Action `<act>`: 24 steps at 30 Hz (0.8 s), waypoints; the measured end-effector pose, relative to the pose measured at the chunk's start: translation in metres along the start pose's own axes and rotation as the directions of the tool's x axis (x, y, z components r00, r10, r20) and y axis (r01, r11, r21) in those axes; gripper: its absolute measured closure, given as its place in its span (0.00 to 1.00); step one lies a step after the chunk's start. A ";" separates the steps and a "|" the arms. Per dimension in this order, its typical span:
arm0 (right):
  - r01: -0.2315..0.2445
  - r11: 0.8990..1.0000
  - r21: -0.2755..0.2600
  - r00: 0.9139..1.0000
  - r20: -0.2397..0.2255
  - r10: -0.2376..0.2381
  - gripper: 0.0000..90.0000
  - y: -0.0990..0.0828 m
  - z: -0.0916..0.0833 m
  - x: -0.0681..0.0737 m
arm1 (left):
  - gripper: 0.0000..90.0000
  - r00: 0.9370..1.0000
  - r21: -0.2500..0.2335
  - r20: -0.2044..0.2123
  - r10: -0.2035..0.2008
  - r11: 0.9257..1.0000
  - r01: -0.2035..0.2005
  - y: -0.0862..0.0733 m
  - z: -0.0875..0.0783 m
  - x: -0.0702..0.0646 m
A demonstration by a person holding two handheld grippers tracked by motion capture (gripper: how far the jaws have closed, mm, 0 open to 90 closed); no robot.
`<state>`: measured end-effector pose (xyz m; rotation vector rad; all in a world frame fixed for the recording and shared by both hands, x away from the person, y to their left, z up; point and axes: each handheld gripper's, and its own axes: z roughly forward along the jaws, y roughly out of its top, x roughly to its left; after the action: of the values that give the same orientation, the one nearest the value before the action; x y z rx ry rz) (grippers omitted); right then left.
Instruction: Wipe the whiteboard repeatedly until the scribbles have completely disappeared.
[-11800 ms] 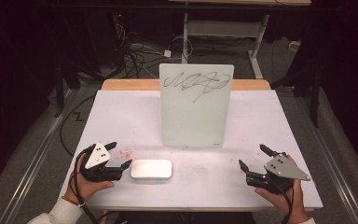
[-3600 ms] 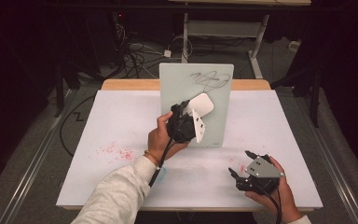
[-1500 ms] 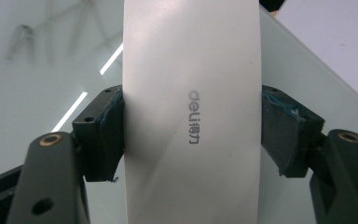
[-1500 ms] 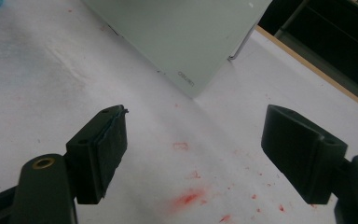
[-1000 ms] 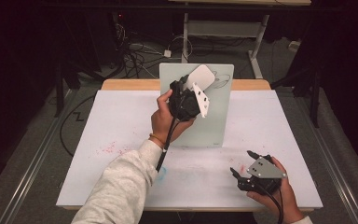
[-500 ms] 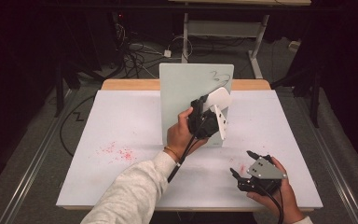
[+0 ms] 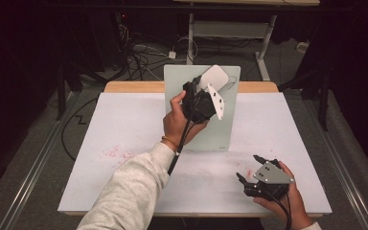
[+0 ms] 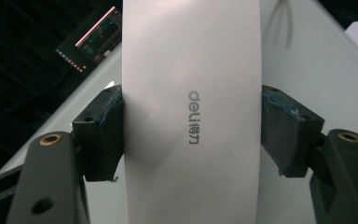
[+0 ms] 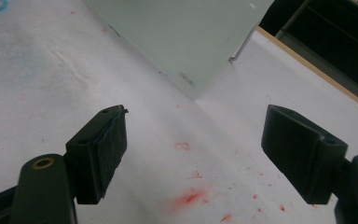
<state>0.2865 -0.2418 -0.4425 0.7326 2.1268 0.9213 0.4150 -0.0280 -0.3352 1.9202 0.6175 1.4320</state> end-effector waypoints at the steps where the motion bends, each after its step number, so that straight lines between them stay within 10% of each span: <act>1: 0.003 1.000 0.001 1.000 -0.002 -0.003 0.26 0.000 0.000 0.000 | 0.32 1.000 0.000 0.000 0.000 1.000 0.000 0.000 0.000 0.000; 13: -0.002 1.000 0.002 1.000 -0.013 0.002 0.26 -0.001 0.000 0.001 | 0.32 0.991 -0.005 0.068 0.114 0.994 -0.114 0.004 0.004 -0.061; 16: -0.003 1.000 0.002 1.000 -0.015 0.003 0.26 -0.001 0.001 0.001 | 0.32 0.990 -0.007 0.109 0.092 0.996 -0.092 0.006 0.004 -0.054; 24: -0.004 1.000 0.002 1.000 -0.016 0.004 0.26 -0.001 0.000 0.001 | 0.32 0.997 -0.001 0.064 0.032 0.999 -0.032 0.020 0.004 -0.010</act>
<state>0.2862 -0.2416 -0.4436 0.7330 2.1416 0.9302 0.4155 -0.0491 -0.3277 1.9760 0.5597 1.3843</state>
